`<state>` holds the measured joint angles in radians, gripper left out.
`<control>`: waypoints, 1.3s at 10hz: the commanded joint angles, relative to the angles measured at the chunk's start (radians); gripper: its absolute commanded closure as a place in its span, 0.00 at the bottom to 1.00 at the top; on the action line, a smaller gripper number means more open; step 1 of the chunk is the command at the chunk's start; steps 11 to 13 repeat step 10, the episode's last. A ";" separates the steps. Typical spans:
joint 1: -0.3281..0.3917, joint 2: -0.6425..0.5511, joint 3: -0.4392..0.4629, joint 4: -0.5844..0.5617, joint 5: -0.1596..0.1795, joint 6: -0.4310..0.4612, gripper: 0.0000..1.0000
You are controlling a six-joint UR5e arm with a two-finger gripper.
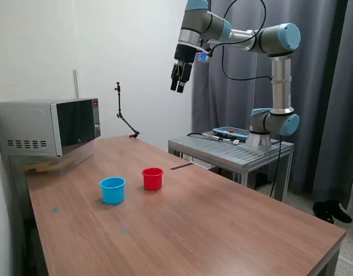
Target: Place red objects in the red bin, and blue objects in the blue bin.
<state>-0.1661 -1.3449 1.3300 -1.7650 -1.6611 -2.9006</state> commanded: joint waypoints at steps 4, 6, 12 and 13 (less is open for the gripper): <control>0.002 -0.112 -0.003 0.217 0.000 -0.084 0.00; 0.004 -0.144 0.006 0.280 0.000 -0.120 0.00; 0.005 -0.186 0.053 0.324 0.000 -0.131 0.00; 0.005 -0.186 0.053 0.324 0.000 -0.131 0.00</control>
